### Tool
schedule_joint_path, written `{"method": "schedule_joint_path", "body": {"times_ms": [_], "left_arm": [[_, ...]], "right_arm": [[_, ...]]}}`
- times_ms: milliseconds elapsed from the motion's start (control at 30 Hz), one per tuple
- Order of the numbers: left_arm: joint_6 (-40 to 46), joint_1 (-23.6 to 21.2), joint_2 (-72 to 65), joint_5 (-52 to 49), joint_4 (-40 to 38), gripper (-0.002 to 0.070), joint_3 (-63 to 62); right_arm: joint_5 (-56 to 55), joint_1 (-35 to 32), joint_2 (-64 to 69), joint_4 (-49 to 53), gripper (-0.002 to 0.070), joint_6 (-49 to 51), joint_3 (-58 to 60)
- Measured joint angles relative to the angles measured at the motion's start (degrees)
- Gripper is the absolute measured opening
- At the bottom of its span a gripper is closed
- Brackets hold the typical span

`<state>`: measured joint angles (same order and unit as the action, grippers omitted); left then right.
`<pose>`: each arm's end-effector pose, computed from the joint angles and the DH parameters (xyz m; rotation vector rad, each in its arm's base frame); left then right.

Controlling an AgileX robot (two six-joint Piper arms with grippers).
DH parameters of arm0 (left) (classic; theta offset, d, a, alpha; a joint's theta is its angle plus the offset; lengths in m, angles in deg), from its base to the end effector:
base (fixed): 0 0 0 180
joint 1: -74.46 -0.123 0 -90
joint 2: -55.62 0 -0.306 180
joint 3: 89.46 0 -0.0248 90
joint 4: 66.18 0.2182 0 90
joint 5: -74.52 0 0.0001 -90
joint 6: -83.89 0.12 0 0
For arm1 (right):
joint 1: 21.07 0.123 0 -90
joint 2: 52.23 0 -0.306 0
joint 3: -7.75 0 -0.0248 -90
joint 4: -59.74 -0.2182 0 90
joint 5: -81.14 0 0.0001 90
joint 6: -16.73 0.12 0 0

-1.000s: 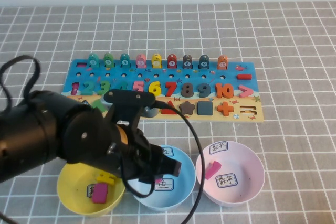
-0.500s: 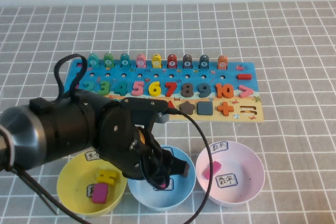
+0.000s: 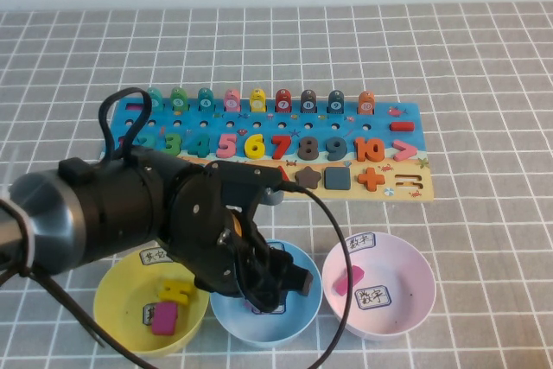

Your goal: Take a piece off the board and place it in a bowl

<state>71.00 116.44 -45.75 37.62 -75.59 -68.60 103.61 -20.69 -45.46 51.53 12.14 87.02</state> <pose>0.2161 -0.2103 0.2163 0.5581 2.7933 -0.3966 0.0258 0.0067 0.1612 0.0060 1.8908 0.0919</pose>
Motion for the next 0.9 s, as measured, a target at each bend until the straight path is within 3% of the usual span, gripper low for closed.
{"method": "schedule_joint_path", "body": {"times_ms": [333,433,567,700,900], "left_arm": [[4.4,0.0,7.1,-2.3,0.9,0.0358,0.4],[7.4,0.0,12.5,-2.3,1.0,0.0265,3.0],[8.4,0.0,20.1,-1.0,1.0,0.0064,8.2],[9.4,0.0,27.8,2.2,1.1,0.0012,13.5],[9.7,0.0,39.3,13.8,2.5,0.0001,24.1]], "right_arm": [[0.0,0.0,0.0,0.0,-0.0017,0.0,0.0],[0.0,0.0,0.0,0.0,-0.0017,0.0,0.0],[0.0,0.0,0.0,0.0,-0.0017,0.0,0.0],[0.0,0.0,-0.1,0.0,-0.0017,0.0,0.0],[0.0,0.0,-0.1,0.0,-0.0017,0.0,0.0]]}}
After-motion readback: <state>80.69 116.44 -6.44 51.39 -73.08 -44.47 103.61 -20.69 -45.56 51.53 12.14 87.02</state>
